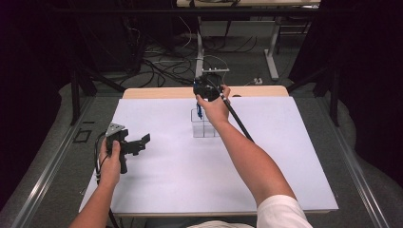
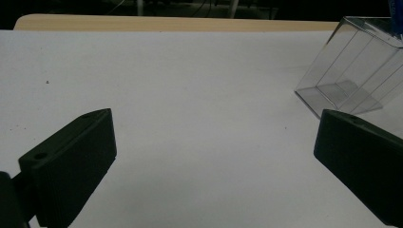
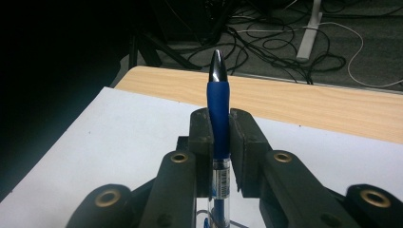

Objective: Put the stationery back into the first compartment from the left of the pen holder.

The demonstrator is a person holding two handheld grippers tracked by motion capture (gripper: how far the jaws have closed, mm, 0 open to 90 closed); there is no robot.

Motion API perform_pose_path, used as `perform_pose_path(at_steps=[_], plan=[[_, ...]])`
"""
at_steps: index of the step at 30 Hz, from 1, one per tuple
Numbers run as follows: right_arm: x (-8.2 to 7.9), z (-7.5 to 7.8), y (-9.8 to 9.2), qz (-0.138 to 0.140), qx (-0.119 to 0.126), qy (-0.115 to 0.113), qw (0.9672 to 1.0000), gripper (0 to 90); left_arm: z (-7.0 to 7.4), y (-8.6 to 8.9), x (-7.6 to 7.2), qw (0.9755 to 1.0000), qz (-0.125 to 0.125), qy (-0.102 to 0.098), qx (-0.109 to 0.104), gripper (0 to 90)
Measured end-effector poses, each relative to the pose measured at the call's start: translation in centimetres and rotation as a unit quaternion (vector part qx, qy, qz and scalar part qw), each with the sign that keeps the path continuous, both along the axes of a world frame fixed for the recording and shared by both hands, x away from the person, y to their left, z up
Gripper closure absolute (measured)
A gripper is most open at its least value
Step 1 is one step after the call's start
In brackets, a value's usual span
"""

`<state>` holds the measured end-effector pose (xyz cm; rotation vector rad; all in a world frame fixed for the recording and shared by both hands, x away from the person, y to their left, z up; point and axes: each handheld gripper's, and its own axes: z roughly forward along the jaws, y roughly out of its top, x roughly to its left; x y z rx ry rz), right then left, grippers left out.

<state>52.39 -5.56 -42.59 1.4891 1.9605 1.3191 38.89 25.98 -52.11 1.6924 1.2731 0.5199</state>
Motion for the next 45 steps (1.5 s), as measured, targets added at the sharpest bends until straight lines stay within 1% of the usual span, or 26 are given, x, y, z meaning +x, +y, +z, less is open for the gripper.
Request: perform_pose_path(at_steps=[1, 6, 7, 11, 12, 20, 22, 23, 26, 29, 30, 34, 35, 37, 39, 40, 41, 43, 45], plan=[[0.0, -0.1, 0.0, 0.004, -0.002, 0.002, 1.0, 79.9, 0.0, 0.0, 0.0, 1.0, 0.0, 0.0, 0.0, 0.4], [0.0, -0.6, 0.4, 0.005, -0.006, 0.008, 0.9999, 79.9, 0.0, 0.0, 0.0, 1.0, 0.0, 0.0, 0.0, 0.4], [0.1, -0.7, 0.4, 0.006, -0.007, 0.005, 0.9999, 79.9, 0.0, 0.0, 0.0, 1.0, 0.0, 0.0, 0.0, 0.4], [0.1, -1.1, 0.6, 0.009, -0.011, 0.012, 0.9998, 79.9, 0.0, 0.0, 0.0, 1.0, 0.0, 0.0, 0.0, 0.4], [0.0, -1.1, 0.7, 0.009, -0.01, 0.015, 0.9998, 79.9, 0.0, 0.0, 0.0, 1.0, -0.001, 0.0, 0.0, 0.4], [-0.3, -1.0, 0.9, 0.02, -0.015, 0.012, 0.9996, 79.5, 0.0, 0.0, 0.0, 1.0, -0.001, 0.0, 0.001, 0.4], [-0.4, -0.9, 0.8, 0.026, -0.013, 0.018, 0.9994, 78.6, 0.0, 0.0, 0.0, 1.0, -0.002, 0.001, 0.002, 0.4], [-0.5, -0.9, 0.7, 0.028, -0.01, 0.022, 0.9993, 76.8, 0.0, 0.0, 0.0, 1.0, -0.002, 0.001, 0.002, 0.4], [-1.0, -0.7, 0.6, 0.035, -0.004, 0.011, 0.9993, 70.1, -0.1, 0.0, 0.1, 1.0, -0.001, 0.001, 0.002, 0.4], [-1.5, -0.6, 0.2, 0.038, -0.004, 0.01, 0.9992, 63.7, -0.1, -0.1, 0.1, 1.0, -0.003, 0.0, 0.005, 0.4], [-1.6, -0.6, 0.0, 0.038, -0.006, 0.003, 0.9992, 61.4, -0.1, -0.1, 0.1, 1.0, -0.002, 0.0, 0.006, 0.4], [-2.1, -0.4, -0.9, 0.044, 0.001, 0.001, 0.999, 51.7, -0.1, -0.1, 0.1, 1.0, -0.003, 0.0, 0.007, 0.4], [-2.3, -0.4, -1.1, 0.042, 0.001, -0.005, 0.9991, 50.5, -0.1, -0.1, 0.1, 1.0, -0.002, -0.001, 0.007, 0.4], [-2.6, -0.3, -1.6, 0.047, -0.003, -0.012, 0.9988, 46.2, -0.1, -0.1, 0.1, 1.0, -0.002, 0.0, 0.008, 0.4], [-2.9, -0.2, -2.1, 0.047, -0.008, -0.016, 0.9988, 43.2, -0.1, -0.1, 0.1, 1.0, -0.002, 0.0, 0.01, 0.4], [-3.0, -0.1, -2.4, 0.048, -0.001, -0.011, 0.9988, 41.9, -0.1, -0.1, 0.1, 1.0, -0.003, 0.0, 0.009, 0.4], [-3.1, -0.1, -2.7, 0.047, -0.002, -0.014, 0.9988, 41.6, -0.1, -0.1, 0.1, 0.9999, -0.003, 0.001, 0.01, 0.4], [-3.4, -0.1, -3.2, 0.053, -0.002, -0.028, 0.9982, 38.3, -0.2, -0.2, 0.1, 0.9999, -0.002, 0.001, 0.011, 0.4], [-3.7, 0.1, -3.8, 0.056, -0.005, -0.033, 0.9979, 37.0, -0.2, -0.2, 0.1, 0.9999, -0.003, 0.002, 0.012, 0.4]])
